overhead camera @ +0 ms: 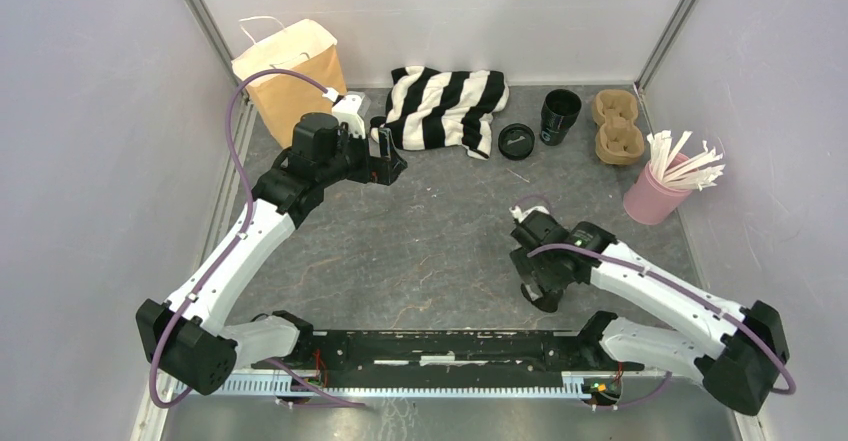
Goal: Pack the takeout coffee
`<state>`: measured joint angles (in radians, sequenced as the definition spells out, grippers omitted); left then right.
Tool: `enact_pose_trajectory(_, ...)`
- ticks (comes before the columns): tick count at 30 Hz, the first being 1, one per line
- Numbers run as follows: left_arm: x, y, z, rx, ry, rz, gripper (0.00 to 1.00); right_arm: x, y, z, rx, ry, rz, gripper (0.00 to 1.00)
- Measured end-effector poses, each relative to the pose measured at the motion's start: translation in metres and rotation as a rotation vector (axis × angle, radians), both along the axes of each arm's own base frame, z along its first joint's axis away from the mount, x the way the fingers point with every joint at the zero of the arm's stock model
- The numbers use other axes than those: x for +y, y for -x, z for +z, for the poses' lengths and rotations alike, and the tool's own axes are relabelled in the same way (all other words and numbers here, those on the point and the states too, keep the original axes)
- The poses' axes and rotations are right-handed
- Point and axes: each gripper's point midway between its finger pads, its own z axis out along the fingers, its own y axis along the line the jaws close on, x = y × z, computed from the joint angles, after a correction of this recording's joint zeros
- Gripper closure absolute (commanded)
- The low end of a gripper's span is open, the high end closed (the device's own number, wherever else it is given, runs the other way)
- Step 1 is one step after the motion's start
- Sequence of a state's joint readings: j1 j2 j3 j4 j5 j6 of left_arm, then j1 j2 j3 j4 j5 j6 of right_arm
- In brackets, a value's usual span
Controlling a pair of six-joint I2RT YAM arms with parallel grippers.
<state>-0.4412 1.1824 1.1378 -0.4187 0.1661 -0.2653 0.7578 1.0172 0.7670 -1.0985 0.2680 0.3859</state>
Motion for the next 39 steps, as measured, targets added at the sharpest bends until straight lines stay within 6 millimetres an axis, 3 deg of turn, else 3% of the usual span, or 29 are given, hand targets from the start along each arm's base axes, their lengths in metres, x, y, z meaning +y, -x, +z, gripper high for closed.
enact_pose_trajectory(8, 0.000, 0.000, 0.000, 0.000, -0.001, 0.002, 0.00, 0.010, -0.019, -0.004, -0.113, 0.262, 0.138, 0.37)
enact_pose_trajectory(11, 0.001, 0.000, 0.000, 0.000, -0.002, 0.004, 0.00, 0.018, -0.028, 0.000, -0.162, 0.364, 0.183, 0.51)
enact_pose_trajectory(14, 0.001, -0.001, 0.000, 0.000, -0.003, 0.005, 0.00, 0.029, -0.041, 0.006, -0.214, 0.437, 0.207, 0.71)
enact_pose_trajectory(22, 0.002, 0.000, -0.001, 0.004, -0.006, 0.007, 0.00, 0.034, -0.059, 0.012, -0.287, 0.534, 0.211, 0.99)
enact_pose_trajectory(33, 0.004, 0.001, 0.003, -0.010, -0.006, 0.018, 0.00, 0.070, -0.077, 0.034, -0.347, 0.387, 0.206, 1.00)
enact_pose_trajectory(36, 0.006, 0.002, 0.003, -0.014, -0.009, 0.025, 0.00, 0.084, -0.080, 0.032, -0.311, 0.231, 0.185, 1.00)
enact_pose_trajectory(39, 0.005, 0.002, 0.003, -0.015, -0.010, 0.025, 0.00, 0.092, -0.104, 0.041, -0.278, -0.075, 0.053, 1.00)
